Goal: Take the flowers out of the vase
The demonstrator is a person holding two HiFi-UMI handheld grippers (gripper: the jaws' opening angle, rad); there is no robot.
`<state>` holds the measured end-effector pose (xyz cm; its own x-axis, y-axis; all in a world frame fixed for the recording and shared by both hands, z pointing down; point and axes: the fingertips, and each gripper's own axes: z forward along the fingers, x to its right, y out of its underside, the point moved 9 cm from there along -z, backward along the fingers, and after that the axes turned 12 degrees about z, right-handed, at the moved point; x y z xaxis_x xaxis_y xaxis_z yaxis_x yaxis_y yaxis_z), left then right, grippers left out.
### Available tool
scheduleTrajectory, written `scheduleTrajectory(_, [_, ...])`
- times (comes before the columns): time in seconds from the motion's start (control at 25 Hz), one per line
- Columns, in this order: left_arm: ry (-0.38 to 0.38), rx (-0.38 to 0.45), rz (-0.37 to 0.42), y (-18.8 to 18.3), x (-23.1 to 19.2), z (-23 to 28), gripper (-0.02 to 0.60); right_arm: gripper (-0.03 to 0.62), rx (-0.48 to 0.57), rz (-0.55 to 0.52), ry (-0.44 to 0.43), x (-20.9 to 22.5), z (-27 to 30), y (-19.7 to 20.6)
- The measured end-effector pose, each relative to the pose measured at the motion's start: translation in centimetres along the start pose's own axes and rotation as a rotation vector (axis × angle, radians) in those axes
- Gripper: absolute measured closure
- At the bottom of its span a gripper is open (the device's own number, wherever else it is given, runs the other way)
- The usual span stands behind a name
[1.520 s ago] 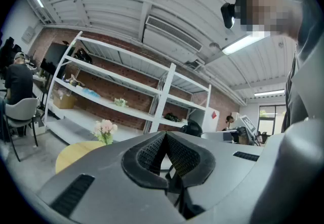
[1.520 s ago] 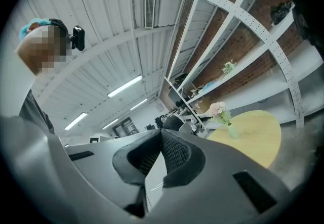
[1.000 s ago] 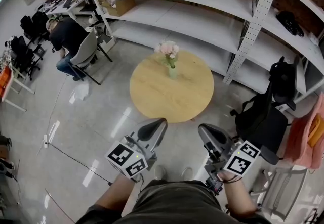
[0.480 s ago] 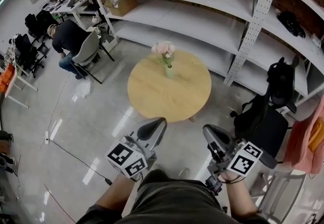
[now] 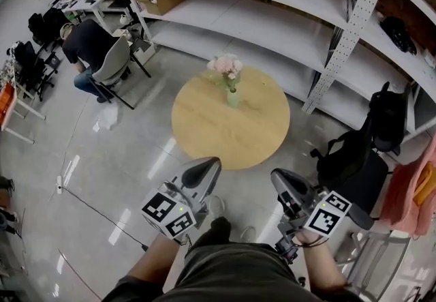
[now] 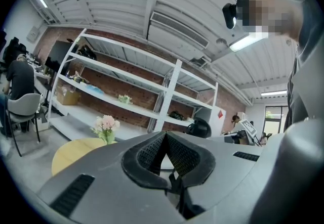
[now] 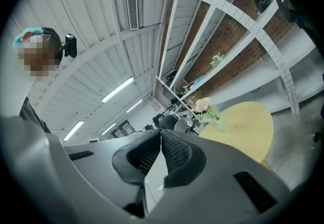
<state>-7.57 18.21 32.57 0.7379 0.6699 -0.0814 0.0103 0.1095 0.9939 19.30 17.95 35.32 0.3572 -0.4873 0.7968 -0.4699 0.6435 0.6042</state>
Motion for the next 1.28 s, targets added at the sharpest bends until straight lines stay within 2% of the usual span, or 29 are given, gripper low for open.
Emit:
scheduleTrajectory(0.32, [0.058, 0.033, -0.004, -1.5, -10.2, 1.7, 0.572, 0.577, 0.012, -0.027, 0.035, -0.6, 9.6, -1.8])
scheduleTrajectory(0.52, [0.098, 0.038, 0.000, -2.1, -14.6, 2.9, 0.572, 0.577, 0.041, -0.032, 0.065, -0.7, 13.0, -2.5])
scheduleTrajectory(0.88, [0.136, 0.008, -0.017, -1.4, -18.3, 6.0, 0.572, 0.577, 0.085, 0.008, 0.122, 2.0, 14.7, -4.0])
scheduleTrajectory(1.12, [0.116, -0.040, -0.028, 0.4, -19.6, 8.6, 0.572, 0.577, 0.077, 0.029, 0.118, 4.5, 15.7, -5.8])
scheduleTrajectory(1.28, [0.067, -0.091, -0.027, 1.8, -20.5, 11.4, 0.572, 0.577, 0.047, 0.058, 0.104, 7.4, 16.3, -7.9])
